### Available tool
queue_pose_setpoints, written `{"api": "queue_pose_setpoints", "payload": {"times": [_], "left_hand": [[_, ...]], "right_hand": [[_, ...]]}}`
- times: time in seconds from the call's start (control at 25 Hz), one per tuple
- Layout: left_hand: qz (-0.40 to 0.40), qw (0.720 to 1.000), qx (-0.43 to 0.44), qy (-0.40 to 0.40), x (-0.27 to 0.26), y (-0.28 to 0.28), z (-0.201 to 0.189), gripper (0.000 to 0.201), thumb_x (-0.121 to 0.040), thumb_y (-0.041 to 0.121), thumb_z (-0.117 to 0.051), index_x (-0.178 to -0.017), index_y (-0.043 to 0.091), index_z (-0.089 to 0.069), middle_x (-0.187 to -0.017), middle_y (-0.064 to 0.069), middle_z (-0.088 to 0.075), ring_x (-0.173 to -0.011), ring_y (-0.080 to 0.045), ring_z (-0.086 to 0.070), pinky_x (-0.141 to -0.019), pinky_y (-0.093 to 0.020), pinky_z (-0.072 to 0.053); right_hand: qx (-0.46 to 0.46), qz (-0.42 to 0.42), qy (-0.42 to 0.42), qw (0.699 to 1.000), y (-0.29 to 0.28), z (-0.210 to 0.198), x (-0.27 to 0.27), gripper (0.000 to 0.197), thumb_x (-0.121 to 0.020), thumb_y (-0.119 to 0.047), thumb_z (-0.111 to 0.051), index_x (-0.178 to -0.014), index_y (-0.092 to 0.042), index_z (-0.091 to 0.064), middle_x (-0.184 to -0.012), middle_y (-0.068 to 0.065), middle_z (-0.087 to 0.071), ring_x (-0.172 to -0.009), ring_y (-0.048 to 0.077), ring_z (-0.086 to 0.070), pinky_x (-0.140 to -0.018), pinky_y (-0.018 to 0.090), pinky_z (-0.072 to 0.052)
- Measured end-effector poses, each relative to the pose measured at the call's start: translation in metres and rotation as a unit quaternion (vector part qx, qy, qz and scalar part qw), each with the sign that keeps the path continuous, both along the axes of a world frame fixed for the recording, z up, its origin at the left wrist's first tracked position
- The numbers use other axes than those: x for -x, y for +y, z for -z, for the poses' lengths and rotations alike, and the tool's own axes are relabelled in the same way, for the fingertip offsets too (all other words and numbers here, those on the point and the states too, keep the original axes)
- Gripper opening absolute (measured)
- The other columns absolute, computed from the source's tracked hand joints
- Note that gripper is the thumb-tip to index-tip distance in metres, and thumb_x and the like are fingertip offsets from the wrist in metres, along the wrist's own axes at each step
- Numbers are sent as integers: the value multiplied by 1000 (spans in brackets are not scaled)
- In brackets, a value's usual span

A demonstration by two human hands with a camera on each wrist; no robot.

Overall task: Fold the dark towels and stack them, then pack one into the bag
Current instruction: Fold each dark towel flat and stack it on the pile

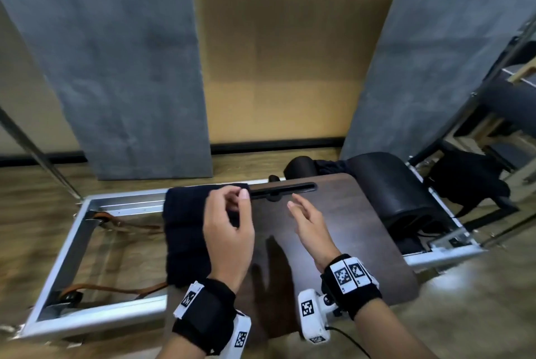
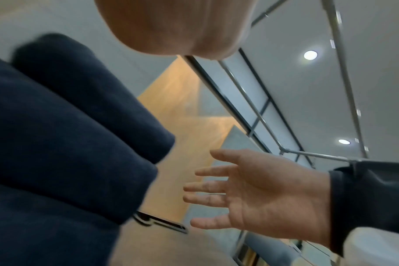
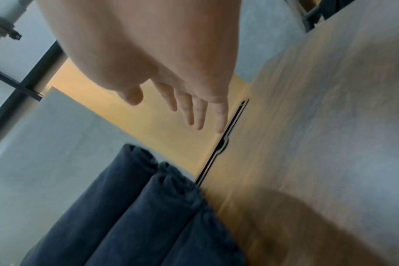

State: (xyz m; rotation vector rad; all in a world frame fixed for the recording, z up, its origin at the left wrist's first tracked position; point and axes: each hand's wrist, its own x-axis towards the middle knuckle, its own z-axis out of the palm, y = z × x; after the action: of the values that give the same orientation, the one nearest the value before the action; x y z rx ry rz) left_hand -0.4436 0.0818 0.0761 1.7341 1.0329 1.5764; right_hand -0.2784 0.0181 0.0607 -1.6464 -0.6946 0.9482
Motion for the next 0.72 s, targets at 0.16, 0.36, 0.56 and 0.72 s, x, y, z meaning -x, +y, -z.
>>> {"api": "queue_pose_setpoints", "payload": {"times": [0.16,0.36,0.56,0.72], "left_hand": [[195,961,143,138,-97,-45,18,21,-100,58,-57,-99,38,-65,-91,15,-70,-89,-8,-67,-77,-30,-54],[303,897,213,243,-220,-104,42,22,-98,55,-62,-101,34,-69,-92,16,-74,-90,-1,-68,-83,-29,-56],[300,873,251,291,-333,-155,47,21,-101,41,-66,-106,22,-73,-96,3,-75,-94,-13,-69,-88,-34,-55],[276,874,284,282,-386,-171,50,20,-102,35,-67,-106,16,-73,-94,-2,-74,-91,-18,-68,-81,-26,-51]], "right_hand": [[54,-20,-39,998,-60,0,-83,28,-105,-24,-58,-132,-21,-64,-118,1,-72,-105,14,-70,-96,35,-54],[90,-58,-51,993,-137,10,-196,21,-103,-16,-55,-114,-17,-73,-102,14,-77,-76,17,-71,-68,28,-50],[103,-61,-51,992,-194,26,-306,16,-103,-17,-60,-109,-13,-74,-98,18,-77,-69,18,-70,-53,16,-47],[133,-63,-58,987,-208,40,-371,14,-103,-21,-60,-109,-18,-73,-95,12,-79,-71,20,-71,-53,17,-48]]}}
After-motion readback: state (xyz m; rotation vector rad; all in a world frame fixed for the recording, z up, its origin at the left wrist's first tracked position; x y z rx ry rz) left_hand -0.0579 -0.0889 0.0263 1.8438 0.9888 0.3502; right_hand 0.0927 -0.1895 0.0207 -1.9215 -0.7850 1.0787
